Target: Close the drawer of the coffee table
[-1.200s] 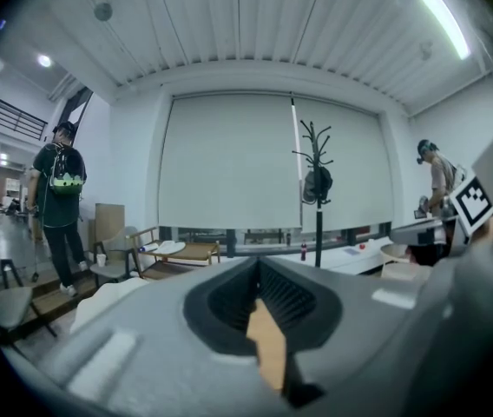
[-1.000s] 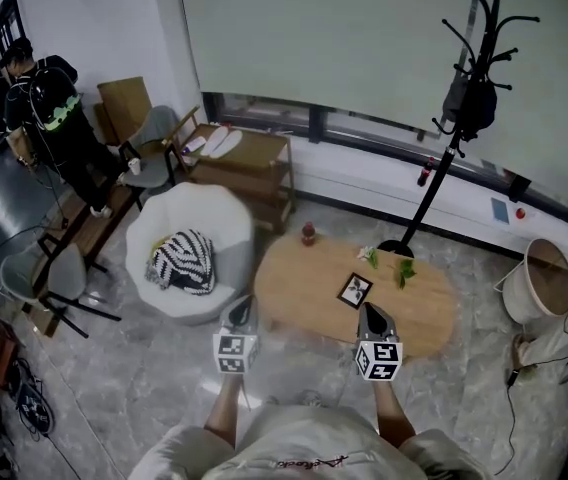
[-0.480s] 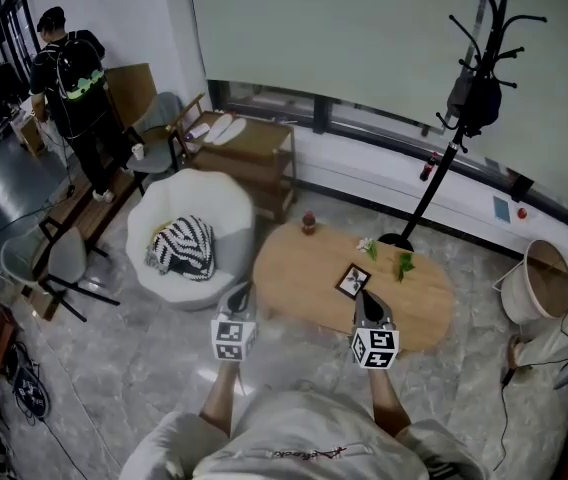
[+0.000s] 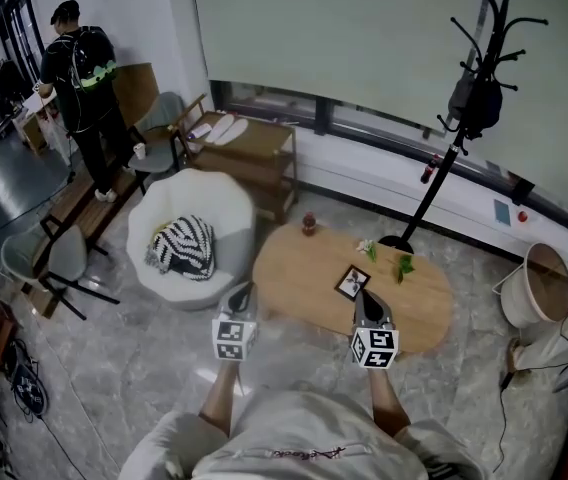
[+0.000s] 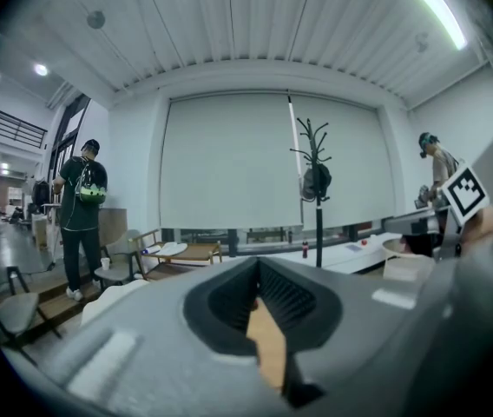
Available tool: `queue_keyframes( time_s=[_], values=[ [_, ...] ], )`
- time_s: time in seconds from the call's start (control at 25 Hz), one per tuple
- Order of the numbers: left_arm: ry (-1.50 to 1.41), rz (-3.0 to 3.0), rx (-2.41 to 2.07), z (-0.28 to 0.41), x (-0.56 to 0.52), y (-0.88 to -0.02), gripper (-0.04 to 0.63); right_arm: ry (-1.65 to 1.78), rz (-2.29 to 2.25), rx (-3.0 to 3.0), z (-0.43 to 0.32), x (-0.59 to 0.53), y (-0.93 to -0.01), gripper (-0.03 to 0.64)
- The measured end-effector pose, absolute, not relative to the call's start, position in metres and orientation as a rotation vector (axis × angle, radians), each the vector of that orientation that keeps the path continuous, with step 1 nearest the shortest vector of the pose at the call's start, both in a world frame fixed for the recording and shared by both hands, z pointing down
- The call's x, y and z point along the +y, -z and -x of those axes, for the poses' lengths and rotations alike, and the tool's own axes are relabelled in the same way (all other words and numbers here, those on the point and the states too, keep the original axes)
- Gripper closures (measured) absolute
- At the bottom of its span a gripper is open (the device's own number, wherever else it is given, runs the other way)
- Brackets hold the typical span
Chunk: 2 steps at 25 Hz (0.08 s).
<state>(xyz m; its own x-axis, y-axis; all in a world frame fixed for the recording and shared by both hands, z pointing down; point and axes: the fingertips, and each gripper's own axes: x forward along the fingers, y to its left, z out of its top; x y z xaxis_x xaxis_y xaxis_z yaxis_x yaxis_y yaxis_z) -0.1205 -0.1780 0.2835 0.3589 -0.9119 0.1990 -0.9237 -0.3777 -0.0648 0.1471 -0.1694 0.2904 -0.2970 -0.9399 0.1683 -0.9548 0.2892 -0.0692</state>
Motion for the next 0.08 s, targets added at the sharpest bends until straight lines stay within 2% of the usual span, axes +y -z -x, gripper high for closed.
queue_keyframes(
  time_s=[0.08],
  values=[
    [-0.304, -2.546, -1.714, 0.1180, -0.1762, -0.2824, 0.593, -0.239, -1.805, -2.445, -0.1475, -0.1679, -0.2914, 0.612]
  ],
)
